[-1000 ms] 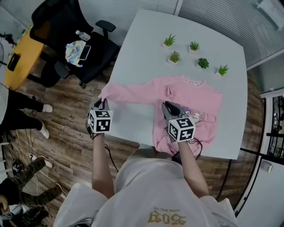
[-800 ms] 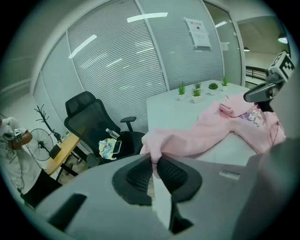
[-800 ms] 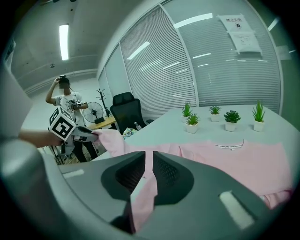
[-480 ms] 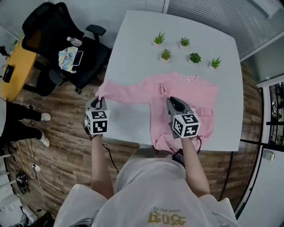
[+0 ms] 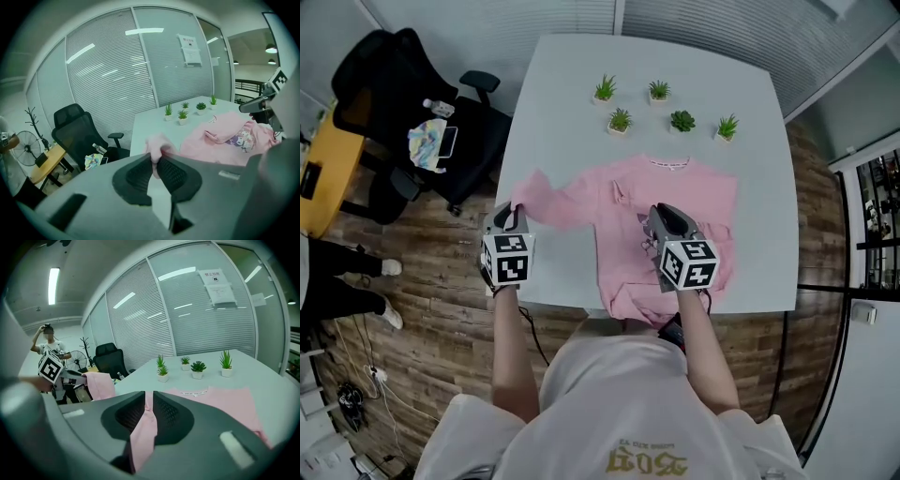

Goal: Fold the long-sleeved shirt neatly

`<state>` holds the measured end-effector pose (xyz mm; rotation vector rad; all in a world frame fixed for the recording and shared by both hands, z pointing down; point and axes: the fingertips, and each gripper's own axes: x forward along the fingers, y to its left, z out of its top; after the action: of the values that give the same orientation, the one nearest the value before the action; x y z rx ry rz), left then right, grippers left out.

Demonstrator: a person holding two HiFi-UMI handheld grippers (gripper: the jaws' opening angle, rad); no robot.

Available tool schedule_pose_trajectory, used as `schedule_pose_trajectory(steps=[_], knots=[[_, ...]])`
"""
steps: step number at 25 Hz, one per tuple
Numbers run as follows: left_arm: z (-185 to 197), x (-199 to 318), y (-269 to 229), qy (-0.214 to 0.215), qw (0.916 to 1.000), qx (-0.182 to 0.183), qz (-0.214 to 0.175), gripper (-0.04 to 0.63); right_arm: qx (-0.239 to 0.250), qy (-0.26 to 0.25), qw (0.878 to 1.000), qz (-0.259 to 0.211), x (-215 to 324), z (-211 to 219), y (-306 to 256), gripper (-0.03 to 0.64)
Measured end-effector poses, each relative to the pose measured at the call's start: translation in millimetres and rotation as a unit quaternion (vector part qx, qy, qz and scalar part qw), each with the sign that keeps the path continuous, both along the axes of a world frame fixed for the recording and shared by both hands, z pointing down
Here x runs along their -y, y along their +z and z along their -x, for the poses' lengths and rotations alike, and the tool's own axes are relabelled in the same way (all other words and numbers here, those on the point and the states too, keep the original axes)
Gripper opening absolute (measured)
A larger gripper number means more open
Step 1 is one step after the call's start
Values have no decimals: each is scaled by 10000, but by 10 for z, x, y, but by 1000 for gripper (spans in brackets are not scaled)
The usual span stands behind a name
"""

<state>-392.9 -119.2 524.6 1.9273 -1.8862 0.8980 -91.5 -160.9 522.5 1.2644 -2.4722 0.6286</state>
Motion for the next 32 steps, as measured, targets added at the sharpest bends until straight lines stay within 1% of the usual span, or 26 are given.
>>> schedule_pose_trajectory(steps=[4,8,25,32], knots=[[-317,109,-32,206,9998,-58,-17,34,22,79,10000,25,-4,-146,-7,64],[-524,184,-81,303,9995,-60,-16,34,57,150,9999,5,30,-286,-49,64],[-1269,494,-322,470,9988,-82,-90,34,224,456,9986,-131,141,-920,-227,63],[-1523,659,-466,451,9987,-154,-167,34,282,548,9979,-176,151,-1115,-266,61]])
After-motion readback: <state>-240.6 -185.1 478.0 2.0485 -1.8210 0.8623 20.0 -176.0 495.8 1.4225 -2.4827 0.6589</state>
